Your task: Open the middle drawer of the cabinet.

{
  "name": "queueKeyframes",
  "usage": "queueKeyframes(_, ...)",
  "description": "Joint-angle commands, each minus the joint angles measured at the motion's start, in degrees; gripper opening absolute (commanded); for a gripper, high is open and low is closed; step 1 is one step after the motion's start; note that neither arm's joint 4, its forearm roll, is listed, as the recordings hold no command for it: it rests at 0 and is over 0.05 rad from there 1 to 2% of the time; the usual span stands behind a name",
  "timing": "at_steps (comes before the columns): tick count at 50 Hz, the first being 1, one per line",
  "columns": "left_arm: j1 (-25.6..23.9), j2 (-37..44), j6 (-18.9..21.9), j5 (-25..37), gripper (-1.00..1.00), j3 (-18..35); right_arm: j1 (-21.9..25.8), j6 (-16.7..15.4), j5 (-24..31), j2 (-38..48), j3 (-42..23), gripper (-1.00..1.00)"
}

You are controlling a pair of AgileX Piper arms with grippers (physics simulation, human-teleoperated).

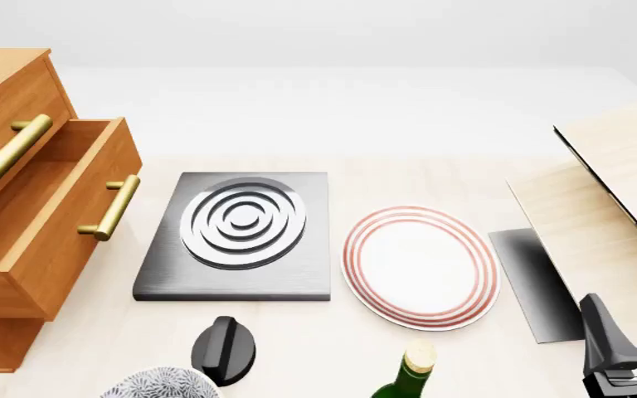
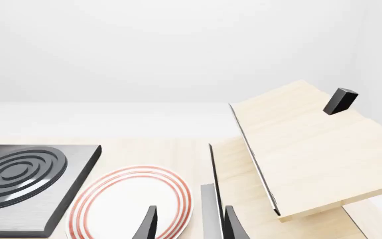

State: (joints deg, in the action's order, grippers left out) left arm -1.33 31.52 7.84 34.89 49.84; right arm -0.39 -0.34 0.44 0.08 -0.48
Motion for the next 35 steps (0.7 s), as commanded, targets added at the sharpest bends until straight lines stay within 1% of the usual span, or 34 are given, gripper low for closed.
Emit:
queueKeyframes(1,6.09,-0.11,-4.90,2.24,1.00,0.23,0.09,0.07,-0.13,0.03,0.10,1.00)
queueKeyframes(2,7.25,-0.38,-4.29,1.95,1.00,0.25,0.08,0.07,-0.12,0.03,0.10,1.00)
queueKeyframes(3,7.17,-0.23,-4.33,1.70,1.00,0.17,0.10,0.05,-0.12,0.03,0.10,1.00)
queueKeyframes(4,7.09,1.09,-5.60,2.02,1.00,0.02,0.09,0.05,-0.12,0.03,0.10,1.00)
queueKeyframes(6,8.56,0.71,-5.27,1.62,1.00,0.30,0.11,0.06,-0.12,0.03,0.10,1.00)
queueKeyframes(7,8.36,0.84,-5.29,1.68,1.00,0.30,0.08,0.07,-0.12,0.03,0.10,1.00)
queueKeyframes(13,10.33,3.43,-7.36,0.90,1.00,0.48,0.07,0.10,-0.13,0.03,0.10,1.00)
queueKeyframes(15,10.12,3.79,-7.26,0.64,1.00,0.46,0.08,0.04,-0.12,0.03,0.10,1.00)
queueKeyframes(18,10.22,4.84,-7.98,0.49,1.00,0.59,0.08,0.07,-0.13,0.03,0.10,1.00)
queueKeyframes(19,9.95,6.09,-8.87,0.42,1.00,0.51,0.11,0.04,-0.12,0.03,0.10,1.00)
queueKeyframes(20,9.51,6.24,-8.86,0.19,1.00,0.48,0.07,0.07,-0.11,0.03,0.10,1.00)
queueKeyframes(21,10.08,6.46,-8.81,-0.10,1.00,0.36,0.09,0.07,-0.12,0.03,0.10,1.00)
queueKeyframes(26,9.15,8.27,-10.29,-0.28,1.00,0.05,0.10,0.05,-0.12,0.03,0.10,1.00)
queueKeyframes(35,8.82,10.59,-11.35,-1.37,1.00,-0.46,0.09,0.07,-0.10,0.03,0.10,1.00)
